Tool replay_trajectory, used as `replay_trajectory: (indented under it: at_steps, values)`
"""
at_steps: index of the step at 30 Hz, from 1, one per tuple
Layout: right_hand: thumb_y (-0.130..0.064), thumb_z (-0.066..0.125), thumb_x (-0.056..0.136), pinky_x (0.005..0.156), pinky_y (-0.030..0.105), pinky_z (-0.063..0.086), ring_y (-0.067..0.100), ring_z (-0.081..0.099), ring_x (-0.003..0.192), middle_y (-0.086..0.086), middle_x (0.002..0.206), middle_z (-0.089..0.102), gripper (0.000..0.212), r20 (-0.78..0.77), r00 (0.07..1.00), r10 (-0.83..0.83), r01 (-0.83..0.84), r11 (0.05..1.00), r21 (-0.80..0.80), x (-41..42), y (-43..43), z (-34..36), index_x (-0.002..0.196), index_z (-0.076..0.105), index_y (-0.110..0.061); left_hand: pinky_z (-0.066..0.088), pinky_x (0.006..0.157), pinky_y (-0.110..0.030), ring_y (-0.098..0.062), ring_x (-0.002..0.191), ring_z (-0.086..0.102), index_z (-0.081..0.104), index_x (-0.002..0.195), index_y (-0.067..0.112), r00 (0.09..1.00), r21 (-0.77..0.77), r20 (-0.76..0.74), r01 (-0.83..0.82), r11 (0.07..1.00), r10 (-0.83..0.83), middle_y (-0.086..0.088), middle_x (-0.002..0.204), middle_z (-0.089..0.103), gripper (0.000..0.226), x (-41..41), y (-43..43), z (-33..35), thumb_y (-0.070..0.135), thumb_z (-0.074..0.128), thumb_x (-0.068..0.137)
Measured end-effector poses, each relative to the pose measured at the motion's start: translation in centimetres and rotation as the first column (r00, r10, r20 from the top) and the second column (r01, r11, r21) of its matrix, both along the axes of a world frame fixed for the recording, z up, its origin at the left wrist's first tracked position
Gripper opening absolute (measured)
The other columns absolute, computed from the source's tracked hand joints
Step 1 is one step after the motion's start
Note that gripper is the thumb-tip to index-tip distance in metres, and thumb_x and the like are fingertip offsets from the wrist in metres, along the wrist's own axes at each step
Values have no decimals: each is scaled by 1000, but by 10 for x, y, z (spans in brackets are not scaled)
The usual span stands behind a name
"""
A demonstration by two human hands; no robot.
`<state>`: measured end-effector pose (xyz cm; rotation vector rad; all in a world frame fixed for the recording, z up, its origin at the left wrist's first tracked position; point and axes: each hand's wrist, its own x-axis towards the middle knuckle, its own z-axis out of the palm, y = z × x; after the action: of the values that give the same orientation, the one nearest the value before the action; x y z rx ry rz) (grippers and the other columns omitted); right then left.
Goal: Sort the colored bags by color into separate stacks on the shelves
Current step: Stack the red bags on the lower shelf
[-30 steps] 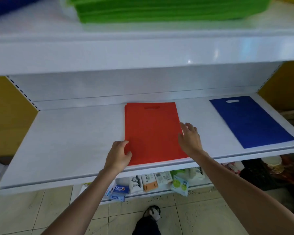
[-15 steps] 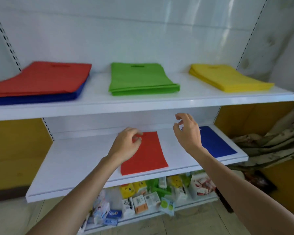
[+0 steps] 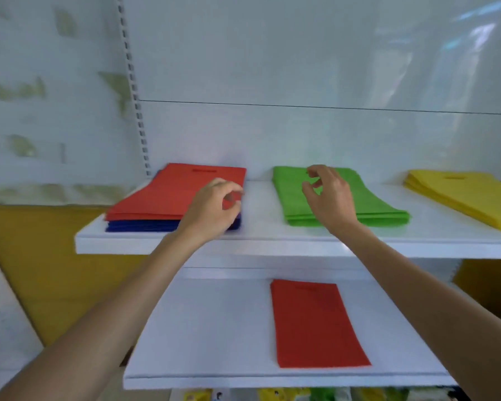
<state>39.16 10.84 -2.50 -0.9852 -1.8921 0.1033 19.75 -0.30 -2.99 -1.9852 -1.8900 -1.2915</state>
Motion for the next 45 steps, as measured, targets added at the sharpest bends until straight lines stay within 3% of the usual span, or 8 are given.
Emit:
replay_trajectory:
  at_steps: [5, 10, 14, 18, 23, 29, 38, 45]
  values:
    - [-19, 56, 89, 80, 35, 46, 26, 59, 92, 10, 111, 60, 29, 8, 999, 51, -50, 996, -70, -95, 36, -2, 116, 57, -8, 42, 86, -23, -14, 90, 61, 66, 103, 14, 983, -66, 3, -181, 981, 182, -2, 107, 60, 21, -112, 11, 10, 9, 59, 84]
    - [-29, 54, 92, 86, 36, 45, 31, 55, 104, 17, 114, 58, 39, 89, 996, 3, 20, 966, -258, -166, 73, -18, 119, 52, -2, 42, 83, -26, -20, 95, 61, 67, 103, 17, 936, -253, 9, -339, 906, 353, -8, 113, 63, 21, -202, 34, -5, 15, 61, 83]
    - [-32, 51, 90, 89, 38, 42, 35, 52, 110, 19, 119, 54, 40, 203, 975, -92, 168, 900, -401, -193, 92, -40, 116, 52, -1, 37, 82, -23, -23, 105, 58, 64, 113, 15, 908, -348, 117, -342, 873, 403, -12, 116, 63, 31, -228, 50, -23, 21, 67, 82]
    - [-33, 57, 89, 87, 36, 42, 32, 53, 110, 16, 117, 58, 43, 193, 973, -128, 196, 897, -397, -195, 103, -45, 117, 51, -1, 39, 87, -28, -27, 110, 55, 48, 130, 6, 872, -344, 181, -376, 860, 454, -14, 121, 59, 54, -232, 59, -32, 25, 67, 83]
    - [-26, 60, 88, 79, 31, 42, 28, 58, 99, 13, 103, 64, 27, 94, 988, -122, 152, 880, -450, -194, 104, -45, 103, 60, -3, 42, 86, -31, -26, 103, 59, 55, 122, 5, 818, -273, 270, -441, 855, 508, -14, 113, 64, 42, -235, 58, -36, 19, 67, 84]
    - [-24, 58, 90, 79, 36, 47, 27, 59, 94, 10, 98, 64, 20, 55, 990, -129, 140, 936, -324, -191, 97, -46, 101, 60, -7, 39, 77, -22, -15, 80, 55, 65, 104, 5, 842, -114, 241, -469, 876, 482, -12, 98, 67, 22, -231, 53, -34, 9, 65, 83]
    - [-17, 51, 93, 69, 40, 46, 35, 59, 88, 16, 104, 62, 20, -40, 987, -154, 154, 988, 2, -178, 77, -23, 105, 58, -2, 44, 78, -28, -26, 88, 65, 65, 97, 10, 887, 34, 114, -454, 890, 448, -10, 94, 71, 11, -212, 38, -9, 12, 60, 87]
    - [-4, 52, 89, 67, 36, 40, 32, 56, 69, 18, 80, 63, 22, -225, 973, -51, 90, 982, 167, -85, 44, 16, 111, 54, 0, 48, 79, -30, -25, 81, 64, 70, 95, 14, 955, 198, 67, -295, 935, 288, -5, 92, 71, 15, -139, 17, 8, 10, 57, 88]
